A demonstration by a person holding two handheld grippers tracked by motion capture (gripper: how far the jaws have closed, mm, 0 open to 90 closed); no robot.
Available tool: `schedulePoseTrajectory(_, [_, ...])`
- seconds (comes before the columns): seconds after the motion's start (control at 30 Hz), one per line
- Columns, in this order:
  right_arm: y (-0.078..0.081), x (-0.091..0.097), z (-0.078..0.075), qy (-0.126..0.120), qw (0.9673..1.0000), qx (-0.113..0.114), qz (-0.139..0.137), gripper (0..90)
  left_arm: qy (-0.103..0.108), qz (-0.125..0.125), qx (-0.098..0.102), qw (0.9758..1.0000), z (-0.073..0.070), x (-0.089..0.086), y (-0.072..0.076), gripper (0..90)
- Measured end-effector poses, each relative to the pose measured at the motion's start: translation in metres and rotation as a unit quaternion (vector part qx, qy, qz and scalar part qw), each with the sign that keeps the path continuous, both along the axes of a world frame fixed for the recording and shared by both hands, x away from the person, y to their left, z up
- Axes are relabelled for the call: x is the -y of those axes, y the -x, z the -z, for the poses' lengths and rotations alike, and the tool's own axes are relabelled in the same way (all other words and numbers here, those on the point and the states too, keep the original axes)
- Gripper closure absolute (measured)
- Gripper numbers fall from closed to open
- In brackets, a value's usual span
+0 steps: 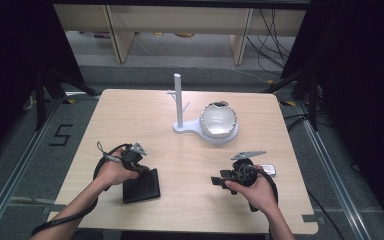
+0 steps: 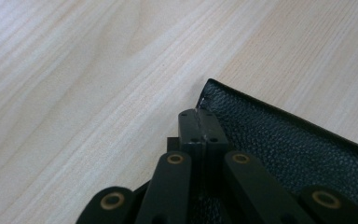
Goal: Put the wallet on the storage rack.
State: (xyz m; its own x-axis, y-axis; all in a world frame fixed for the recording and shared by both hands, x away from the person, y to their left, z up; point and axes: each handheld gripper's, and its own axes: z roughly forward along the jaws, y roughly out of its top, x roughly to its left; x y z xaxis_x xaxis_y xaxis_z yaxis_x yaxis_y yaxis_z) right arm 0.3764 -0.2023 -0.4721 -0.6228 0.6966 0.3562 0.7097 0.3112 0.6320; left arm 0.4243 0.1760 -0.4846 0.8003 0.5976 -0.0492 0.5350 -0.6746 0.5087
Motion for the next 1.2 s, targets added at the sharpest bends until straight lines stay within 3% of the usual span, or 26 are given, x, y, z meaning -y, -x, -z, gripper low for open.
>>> schedulePoseTrajectory(0.03, [0.000,0.000,0.000,0.000,1.0000,0.000,0.001,46.6,0.007,-0.005,-0.008,0.9999,-0.001,0.000,-0.002,90.0])
schedulePoseTrajectory(0.07, [0.000,0.000,0.000,0.002,1.0000,-0.004,0.003,46.6,0.016,-0.012,0.001,0.9998,-0.002,0.000,-0.003,90.0])
schedulePoseTrajectory(0.17, [0.000,0.001,-0.001,0.006,1.0000,-0.002,0.003,46.6,0.010,-0.009,0.009,0.9999,-0.003,0.000,-0.007,89.0])
schedulePoseTrajectory(0.2, [0.000,0.002,-0.001,-0.003,1.0000,-0.002,-0.001,46.6,0.022,-0.007,-0.004,0.9997,-0.006,0.001,-0.008,82.8])
schedulePoseTrajectory(0.23, [0.000,0.002,-0.001,-0.003,1.0000,-0.002,-0.001,46.6,0.034,-0.008,-0.001,0.9994,-0.008,0.002,-0.009,82.8])
schedulePoseTrajectory(0.27, [0.000,0.003,-0.002,0.004,1.0000,0.000,0.001,46.6,0.050,-0.008,-0.012,0.9987,-0.014,0.006,-0.011,66.9])
schedulePoseTrajectory(0.33, [-0.001,0.003,-0.001,0.009,1.0000,0.004,0.000,46.6,0.057,-0.005,-0.022,0.9982,-0.016,0.010,-0.012,55.2])
schedulePoseTrajectory(0.43, [-0.001,0.002,-0.001,0.010,0.9999,0.004,-0.004,46.6,0.042,-0.010,-0.034,0.9985,-0.015,0.020,-0.014,43.9])
schedulePoseTrajectory(0.5, [0.001,0.000,-0.002,0.006,1.0000,-0.003,-0.005,46.5,0.022,-0.033,-0.049,0.9980,-0.007,0.029,-0.013,40.6])
schedulePoseTrajectory(0.63, [0.001,0.000,-0.001,0.012,0.9999,0.003,-0.009,46.3,0.008,-0.053,-0.066,0.9964,-0.001,0.036,-0.011,35.1])
schedulePoseTrajectory(0.77, [0.000,0.001,0.000,0.012,0.9999,0.001,-0.011,46.3,0.002,-0.076,-0.085,0.9935,0.004,0.041,-0.007,33.8])
schedulePoseTrajectory(0.97, [0.002,0.000,0.001,0.015,0.9998,-0.001,-0.013,46.1,-0.025,-0.081,-0.062,0.9945,0.003,0.046,-0.004,43.3])
schedulePoseTrajectory(1.0, [0.002,0.000,0.001,0.014,0.9998,0.000,-0.014,46.0,-0.041,-0.070,-0.035,0.9961,0.004,0.049,-0.002,46.2])
schedulePoseTrajectory(1.07, [0.002,0.000,0.002,0.012,0.9999,0.002,-0.012,45.9,-0.049,-0.060,-0.018,0.9968,0.004,0.051,0.000,52.0])
schedulePoseTrajectory(1.2, [0.002,0.001,0.003,0.007,0.9998,-0.001,-0.018,45.9,-0.038,-0.055,-0.010,0.9977,0.004,0.049,0.003,62.2])
